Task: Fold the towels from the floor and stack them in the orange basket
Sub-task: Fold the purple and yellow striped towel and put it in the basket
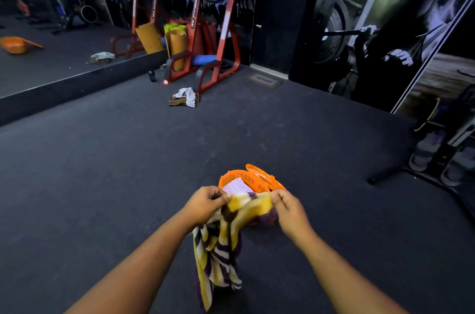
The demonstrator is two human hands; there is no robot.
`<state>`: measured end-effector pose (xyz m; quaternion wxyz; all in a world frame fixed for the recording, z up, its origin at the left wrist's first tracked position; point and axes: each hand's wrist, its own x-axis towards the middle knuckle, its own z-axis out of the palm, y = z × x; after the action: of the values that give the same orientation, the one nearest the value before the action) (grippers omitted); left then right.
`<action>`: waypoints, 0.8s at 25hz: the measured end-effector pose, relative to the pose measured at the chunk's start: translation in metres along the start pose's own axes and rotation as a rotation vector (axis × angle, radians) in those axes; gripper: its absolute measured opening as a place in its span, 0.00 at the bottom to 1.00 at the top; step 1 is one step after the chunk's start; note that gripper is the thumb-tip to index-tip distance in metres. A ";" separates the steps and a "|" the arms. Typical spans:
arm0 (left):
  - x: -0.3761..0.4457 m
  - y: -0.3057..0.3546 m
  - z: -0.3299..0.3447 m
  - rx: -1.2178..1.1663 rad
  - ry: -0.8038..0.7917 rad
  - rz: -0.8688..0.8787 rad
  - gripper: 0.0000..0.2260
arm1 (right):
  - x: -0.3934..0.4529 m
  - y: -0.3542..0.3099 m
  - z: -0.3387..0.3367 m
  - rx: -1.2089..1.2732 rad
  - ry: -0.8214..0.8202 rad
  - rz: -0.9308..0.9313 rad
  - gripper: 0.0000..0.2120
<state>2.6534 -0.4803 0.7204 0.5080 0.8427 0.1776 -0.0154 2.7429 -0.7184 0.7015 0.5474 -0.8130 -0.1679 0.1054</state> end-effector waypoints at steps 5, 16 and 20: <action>-0.018 -0.001 0.024 -0.706 0.012 -0.219 0.09 | -0.003 -0.017 0.005 0.406 -0.072 0.512 0.14; -0.023 0.008 0.077 -0.671 -0.008 0.047 0.22 | -0.011 -0.053 0.026 0.588 -0.112 0.527 0.04; -0.026 0.002 0.083 -0.324 -0.062 0.205 0.33 | -0.006 -0.052 0.026 0.637 -0.073 0.528 0.05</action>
<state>2.6423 -0.5600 0.6872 0.6411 0.7628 0.0753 0.0390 2.7194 -0.6806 0.7394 0.7194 -0.6141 0.0679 0.3174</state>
